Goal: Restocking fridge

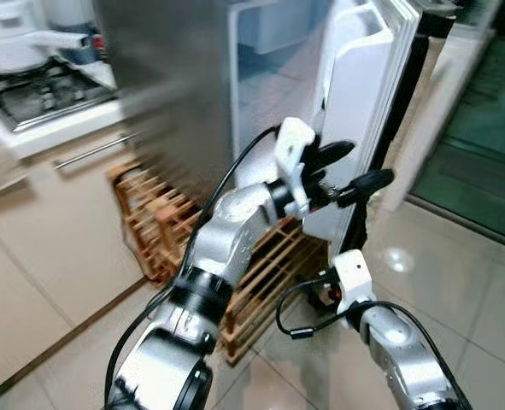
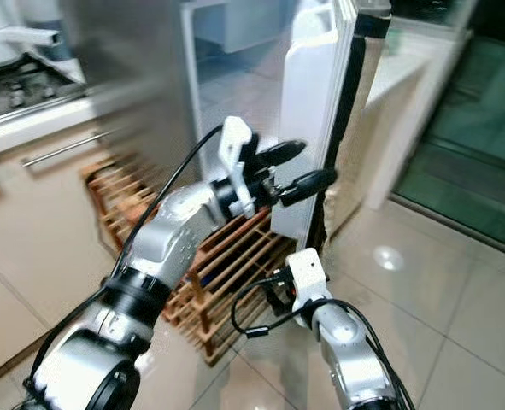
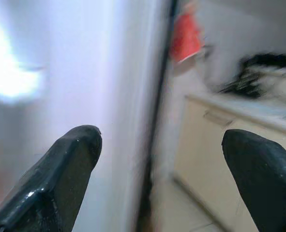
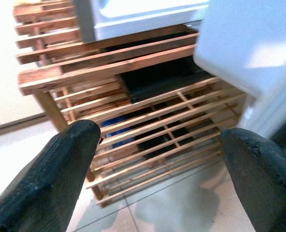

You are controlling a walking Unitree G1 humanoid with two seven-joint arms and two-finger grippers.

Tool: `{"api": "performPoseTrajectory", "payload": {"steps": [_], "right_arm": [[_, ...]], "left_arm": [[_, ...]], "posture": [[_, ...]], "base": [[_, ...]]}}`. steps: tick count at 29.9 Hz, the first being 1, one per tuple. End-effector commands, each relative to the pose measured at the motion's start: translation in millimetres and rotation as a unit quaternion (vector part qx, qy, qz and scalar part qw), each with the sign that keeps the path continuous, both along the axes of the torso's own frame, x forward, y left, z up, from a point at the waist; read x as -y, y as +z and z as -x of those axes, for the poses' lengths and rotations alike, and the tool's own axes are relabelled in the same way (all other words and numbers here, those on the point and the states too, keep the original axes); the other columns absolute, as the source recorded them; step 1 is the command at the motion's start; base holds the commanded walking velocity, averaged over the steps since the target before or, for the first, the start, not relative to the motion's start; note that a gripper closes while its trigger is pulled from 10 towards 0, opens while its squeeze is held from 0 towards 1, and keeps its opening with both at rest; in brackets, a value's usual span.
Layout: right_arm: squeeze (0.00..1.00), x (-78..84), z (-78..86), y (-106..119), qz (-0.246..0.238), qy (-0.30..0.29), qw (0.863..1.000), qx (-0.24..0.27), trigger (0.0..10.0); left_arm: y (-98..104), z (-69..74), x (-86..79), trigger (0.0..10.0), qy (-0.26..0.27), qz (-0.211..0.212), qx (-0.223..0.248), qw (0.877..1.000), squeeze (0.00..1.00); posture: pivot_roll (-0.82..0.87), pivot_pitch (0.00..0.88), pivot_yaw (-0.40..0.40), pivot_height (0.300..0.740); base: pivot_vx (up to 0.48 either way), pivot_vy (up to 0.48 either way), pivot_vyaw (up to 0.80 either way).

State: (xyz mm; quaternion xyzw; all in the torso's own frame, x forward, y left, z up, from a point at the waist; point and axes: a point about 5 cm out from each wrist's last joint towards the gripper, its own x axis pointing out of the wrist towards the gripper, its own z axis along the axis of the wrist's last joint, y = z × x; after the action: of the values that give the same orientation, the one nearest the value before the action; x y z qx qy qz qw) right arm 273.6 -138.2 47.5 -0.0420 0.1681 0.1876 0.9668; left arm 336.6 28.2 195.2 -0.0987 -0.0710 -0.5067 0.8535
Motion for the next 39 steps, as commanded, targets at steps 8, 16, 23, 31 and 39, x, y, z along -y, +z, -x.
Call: {"api": "performPoseTrajectory", "payload": {"steps": [8, 16, 23, 31, 39], "right_arm": [[0.0, 10.3, -31.4, 32, -0.011, -0.034, 0.997, 0.07, 10.0], [0.0, 46.4, -68.7, 58, 0.018, -0.08, 0.991, 0.106, 10.0], [0.0, 118.8, -85.5, 91, 0.103, -0.182, 0.967, 0.143, 10.0], [0.0, 193.2, -68.2, 112, 0.217, -0.295, 0.916, 0.165, 10.0], [0.0, 134.9, -85.6, 109, 0.078, -0.2, 0.957, 0.197, 10.0]], "left_arm": [[-31, 3.3, -160.1, 10.0, 0.323, -0.028, -0.052, 0.944, 0.0], [-40, 20.7, -195.0, 10.0, 0.412, -0.039, -0.073, 0.907, 0.0], [-38, 20.5, -197.6, 10.0, 0.417, -0.052, -0.078, 0.904, 0.0], [-41, 22.3, -190.5, 10.0, 0.404, -0.056, -0.087, 0.909, 0.0], [-42, 15.9, -195.5, 10.0, 0.466, -0.092, -0.072, 0.877, 0.0]], "posture": [[-0.1, 0.0, 0.033, 0.74], [-0.06, 0.0, 0.026, 0.74], [-0.06, 0.0, 0.036, 0.74], [-0.07, 0.0, 0.046, 0.74], [-0.08, 0.0, 0.058, 0.74]], "base": [[0.0, 0.0, 0.0], [0.0, 0.0, 0.0], [0.0, 0.0, 0.0], [0.0, 0.0, 0.0], [0.0, 0.0, 0.0]]}}
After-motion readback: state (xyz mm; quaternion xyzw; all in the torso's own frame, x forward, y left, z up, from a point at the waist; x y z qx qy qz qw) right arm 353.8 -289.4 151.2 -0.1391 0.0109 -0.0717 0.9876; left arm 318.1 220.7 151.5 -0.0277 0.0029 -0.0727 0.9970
